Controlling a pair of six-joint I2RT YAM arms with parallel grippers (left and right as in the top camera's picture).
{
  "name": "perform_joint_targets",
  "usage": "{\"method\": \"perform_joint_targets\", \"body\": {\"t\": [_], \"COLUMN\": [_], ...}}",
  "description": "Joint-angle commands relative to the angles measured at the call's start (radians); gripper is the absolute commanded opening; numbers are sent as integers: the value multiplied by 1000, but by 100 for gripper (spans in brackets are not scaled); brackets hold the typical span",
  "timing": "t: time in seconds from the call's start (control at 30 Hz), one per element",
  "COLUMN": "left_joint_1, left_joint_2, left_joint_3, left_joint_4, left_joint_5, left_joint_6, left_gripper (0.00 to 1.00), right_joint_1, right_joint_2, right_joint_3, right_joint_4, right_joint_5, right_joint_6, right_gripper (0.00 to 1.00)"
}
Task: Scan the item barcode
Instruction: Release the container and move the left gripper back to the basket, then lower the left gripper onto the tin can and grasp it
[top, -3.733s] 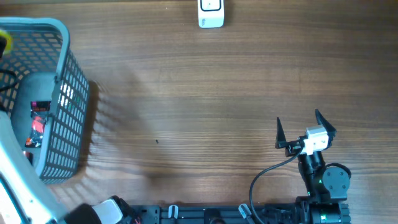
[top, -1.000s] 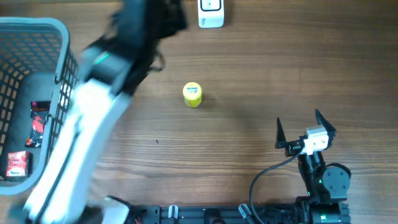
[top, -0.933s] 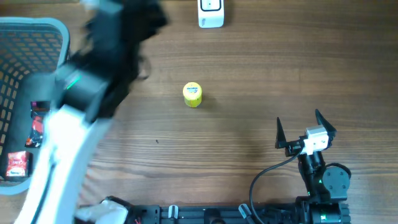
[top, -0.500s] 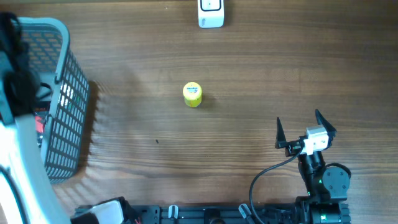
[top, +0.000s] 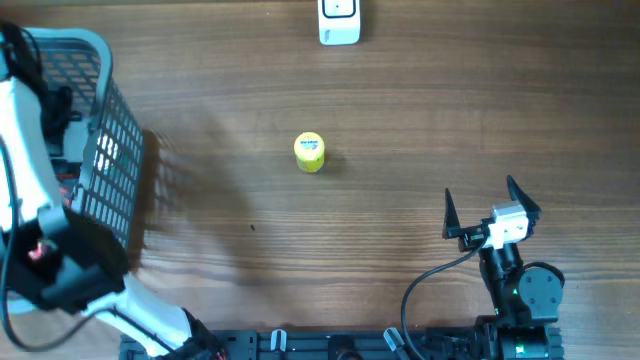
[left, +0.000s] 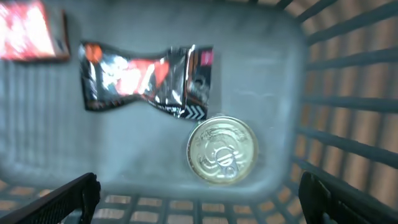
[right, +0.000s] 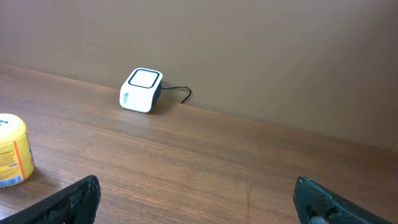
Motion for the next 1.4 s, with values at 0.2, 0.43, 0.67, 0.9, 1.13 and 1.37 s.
{"method": "perform_joint_targets", "body": {"t": [0.2,0.43,0.67,0.9,1.13,1.37], "left_joint_1": [-9,-10,-12,-18,-23,-23], "left_joint_2": [185,232,260,260,261,261], "left_joint_3": [-7,-42,-93,-135,-153,-153], "left_joint_4": [116,163,192,238,254,253], "left_joint_5": [40,47,54,60,66,71], "left_joint_6": [-20,-11,-11,8,7,7], "left_gripper": [98,99,100,99,95,72], "right_joint_1": [4,4,4,4,4,4], "right_joint_2": [-1,-1,-1,-1,-1,-1], "right_joint_3": [-1,-1,-1,-1,-1,-1], "right_joint_4": [4,4,4,4,4,4], "right_joint_5": [13,13,13,13,13,13], "right_joint_6": [19,18,18,18,19,18], "right_gripper": [100,100,100,100,100,100]}}
